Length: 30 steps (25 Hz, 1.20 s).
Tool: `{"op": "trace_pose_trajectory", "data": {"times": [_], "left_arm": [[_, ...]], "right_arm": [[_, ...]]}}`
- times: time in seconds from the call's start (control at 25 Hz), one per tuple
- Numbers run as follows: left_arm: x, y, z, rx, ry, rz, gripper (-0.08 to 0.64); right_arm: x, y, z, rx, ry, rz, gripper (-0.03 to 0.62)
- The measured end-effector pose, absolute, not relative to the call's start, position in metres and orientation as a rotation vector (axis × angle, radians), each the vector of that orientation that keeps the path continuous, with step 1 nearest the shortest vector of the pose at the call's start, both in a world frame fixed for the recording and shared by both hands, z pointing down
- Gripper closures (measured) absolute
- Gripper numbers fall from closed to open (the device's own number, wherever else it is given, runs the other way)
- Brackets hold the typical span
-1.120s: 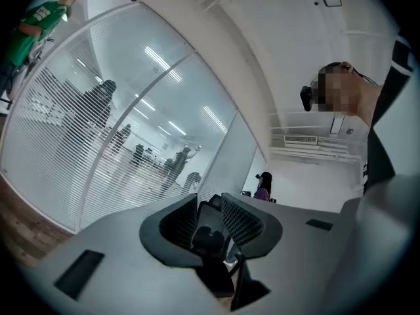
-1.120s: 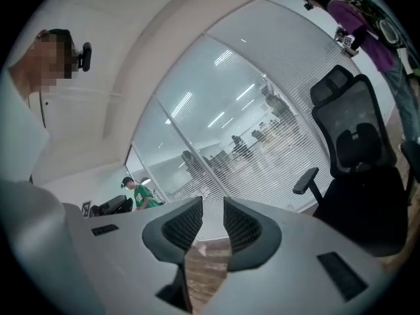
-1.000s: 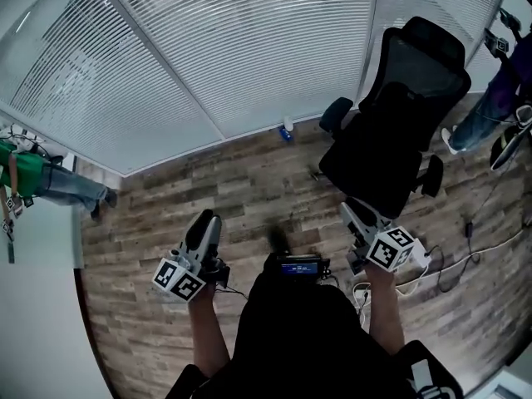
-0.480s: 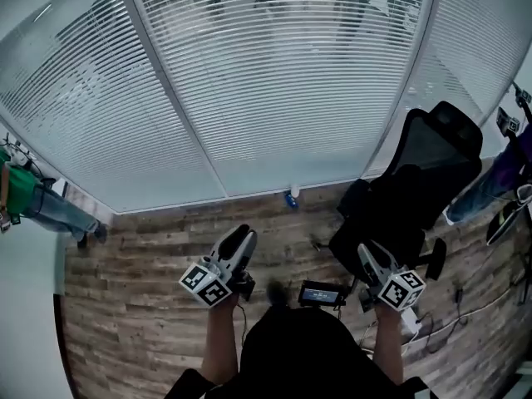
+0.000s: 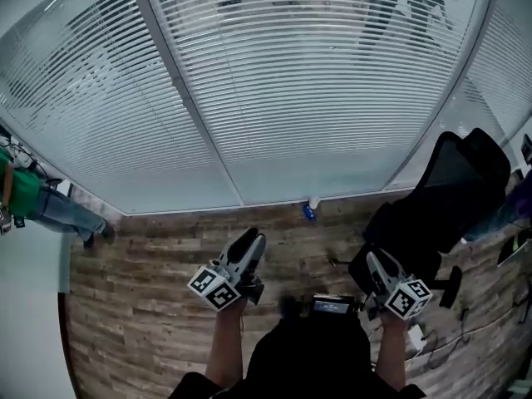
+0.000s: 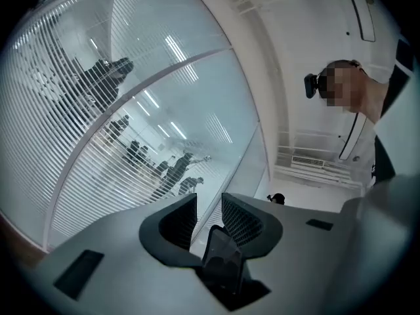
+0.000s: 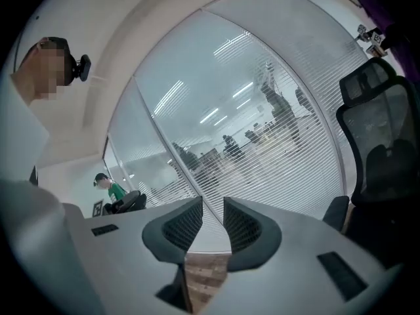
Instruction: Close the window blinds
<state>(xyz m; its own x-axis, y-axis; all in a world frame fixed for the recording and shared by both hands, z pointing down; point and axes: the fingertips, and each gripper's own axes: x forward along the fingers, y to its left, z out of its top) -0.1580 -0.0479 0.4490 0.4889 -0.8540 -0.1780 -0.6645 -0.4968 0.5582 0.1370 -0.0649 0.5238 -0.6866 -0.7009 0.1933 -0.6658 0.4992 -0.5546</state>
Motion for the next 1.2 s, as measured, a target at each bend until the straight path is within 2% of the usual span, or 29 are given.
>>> {"op": "trace_pose_trajectory", "data": {"times": [0.48,0.6,0.72,0.96,1.2], "left_arm": [[-0.227,-0.164,0.447,2.161,-1.627,-0.556,0.413],[-0.246,-0.197,0.435,2.135,-1.739,-0.521,0.379],[-0.26,-0.216,0.429,2.087,-1.84,-0.448,0.347],[-0.3,-0.259,0.425,1.963,-2.012,-0.397,0.347],[-0.353,-0.306,0.42,1.91,-2.157,-0.335,0.347]], "right_arm": [[0.106,-0.229,0.548,-1.013,2.689,-0.992,0.491],[0.095,-0.276,0.536,-0.945,2.713,-0.963,0.491],[0.087,-0.298,0.533,-0.868,2.738,-0.972,0.491],[0.1,-0.323,0.551,-0.883,2.713,-1.041,0.491],[0.118,-0.348,0.545,-0.986,2.688,-0.973,0.491]]}}
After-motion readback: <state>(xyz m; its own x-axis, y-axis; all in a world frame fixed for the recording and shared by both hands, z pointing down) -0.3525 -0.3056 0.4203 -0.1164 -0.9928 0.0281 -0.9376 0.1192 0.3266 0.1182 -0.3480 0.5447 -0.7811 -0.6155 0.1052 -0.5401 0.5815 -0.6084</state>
